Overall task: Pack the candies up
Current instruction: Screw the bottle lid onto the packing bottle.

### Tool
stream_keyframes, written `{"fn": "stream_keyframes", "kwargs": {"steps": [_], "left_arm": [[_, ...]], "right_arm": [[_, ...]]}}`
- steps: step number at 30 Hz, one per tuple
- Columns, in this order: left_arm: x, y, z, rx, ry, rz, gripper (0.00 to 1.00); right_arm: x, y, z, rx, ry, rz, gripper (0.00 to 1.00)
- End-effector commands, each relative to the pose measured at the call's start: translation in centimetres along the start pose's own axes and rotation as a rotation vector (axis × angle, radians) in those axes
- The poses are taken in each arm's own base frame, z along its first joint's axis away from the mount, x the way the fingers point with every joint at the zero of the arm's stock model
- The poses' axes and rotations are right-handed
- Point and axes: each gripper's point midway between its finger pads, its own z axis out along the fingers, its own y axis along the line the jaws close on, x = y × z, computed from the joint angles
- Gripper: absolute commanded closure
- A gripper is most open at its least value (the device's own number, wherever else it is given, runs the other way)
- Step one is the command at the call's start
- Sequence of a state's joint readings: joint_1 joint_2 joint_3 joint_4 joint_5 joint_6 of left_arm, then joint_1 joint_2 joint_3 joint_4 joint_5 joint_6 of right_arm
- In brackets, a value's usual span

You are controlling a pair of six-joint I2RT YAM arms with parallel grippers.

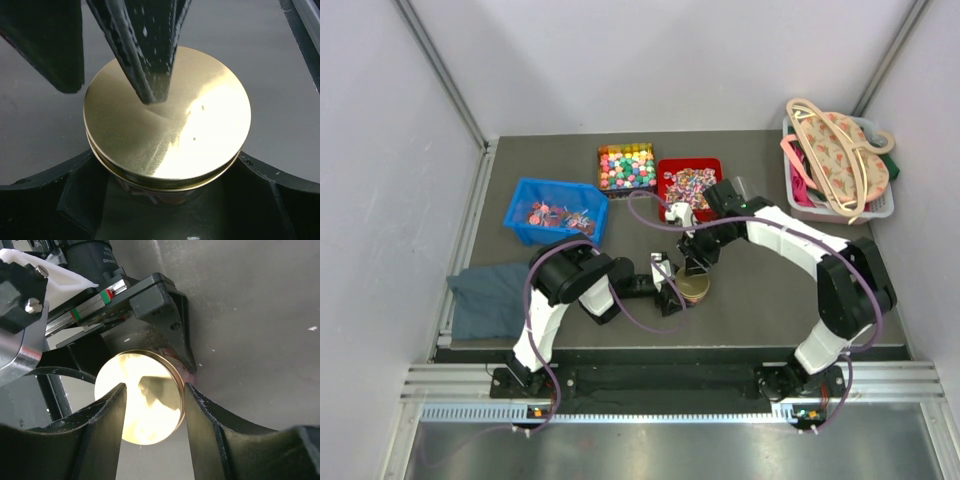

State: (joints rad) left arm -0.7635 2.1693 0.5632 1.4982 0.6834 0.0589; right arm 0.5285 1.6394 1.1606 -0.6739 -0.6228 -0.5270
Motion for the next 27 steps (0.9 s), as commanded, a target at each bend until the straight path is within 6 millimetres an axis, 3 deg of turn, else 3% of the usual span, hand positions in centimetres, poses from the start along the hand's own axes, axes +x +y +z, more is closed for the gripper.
{"fn": "stream_keyframes", "kwargs": {"steps": [1, 10, 27], "left_arm": [[-2.5, 1.8, -0.4, -0.075, -0.118, 0.076, 0.42], [-2.4, 1.9, -0.4, -0.08, -0.117, 0.075, 0.42], [-2.4, 2.2, -0.4, -0.091, -0.118, 0.075, 0.41]], "right_arm": [[-1.3, 0.4, 0.4, -0.032, -0.032, -0.037, 0.52], [0.9, 1.5, -0.4, -0.015, 0.014, -0.034, 0.59], [5.1, 4.4, -2.0, 0.006, 0.061, -0.007, 0.6]]}}
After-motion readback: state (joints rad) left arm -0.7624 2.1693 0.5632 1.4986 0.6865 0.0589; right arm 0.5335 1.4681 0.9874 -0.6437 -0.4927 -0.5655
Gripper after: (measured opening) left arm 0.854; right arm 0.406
